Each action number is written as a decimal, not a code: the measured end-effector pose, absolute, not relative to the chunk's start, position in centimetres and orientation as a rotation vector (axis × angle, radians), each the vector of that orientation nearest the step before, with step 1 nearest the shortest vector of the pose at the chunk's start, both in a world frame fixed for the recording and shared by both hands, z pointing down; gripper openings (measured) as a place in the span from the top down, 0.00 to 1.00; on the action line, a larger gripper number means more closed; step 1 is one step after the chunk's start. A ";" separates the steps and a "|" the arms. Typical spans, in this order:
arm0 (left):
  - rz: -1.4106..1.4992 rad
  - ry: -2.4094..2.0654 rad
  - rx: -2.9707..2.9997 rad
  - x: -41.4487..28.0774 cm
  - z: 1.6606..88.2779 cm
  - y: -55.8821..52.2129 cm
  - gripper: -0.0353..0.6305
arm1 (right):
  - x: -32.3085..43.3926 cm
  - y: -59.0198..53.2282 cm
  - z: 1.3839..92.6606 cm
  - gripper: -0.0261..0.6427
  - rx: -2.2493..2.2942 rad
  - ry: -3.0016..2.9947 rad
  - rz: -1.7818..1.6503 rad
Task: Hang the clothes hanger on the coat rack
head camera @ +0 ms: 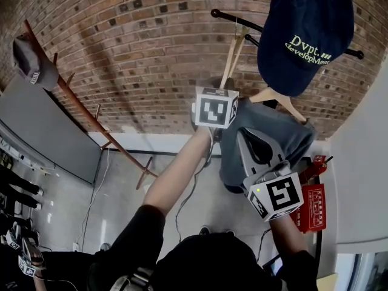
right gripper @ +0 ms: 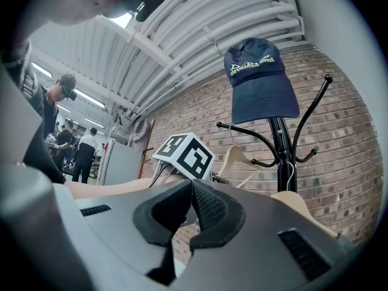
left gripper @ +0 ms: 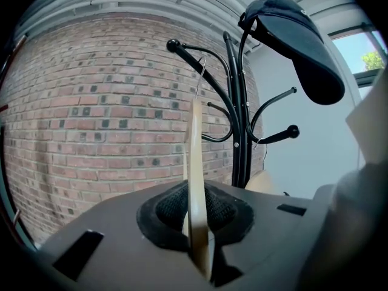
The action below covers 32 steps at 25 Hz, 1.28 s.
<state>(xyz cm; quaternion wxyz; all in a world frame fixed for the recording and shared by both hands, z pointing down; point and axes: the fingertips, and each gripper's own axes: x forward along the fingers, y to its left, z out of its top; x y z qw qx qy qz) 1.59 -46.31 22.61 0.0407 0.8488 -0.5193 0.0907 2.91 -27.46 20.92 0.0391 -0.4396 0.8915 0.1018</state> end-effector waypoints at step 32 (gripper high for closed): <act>0.043 -1.509 2.867 -2.8 19.6 -36.4 0.69 | 1.9 -26.4 22.5 0.93 -1.395 2.758 0.292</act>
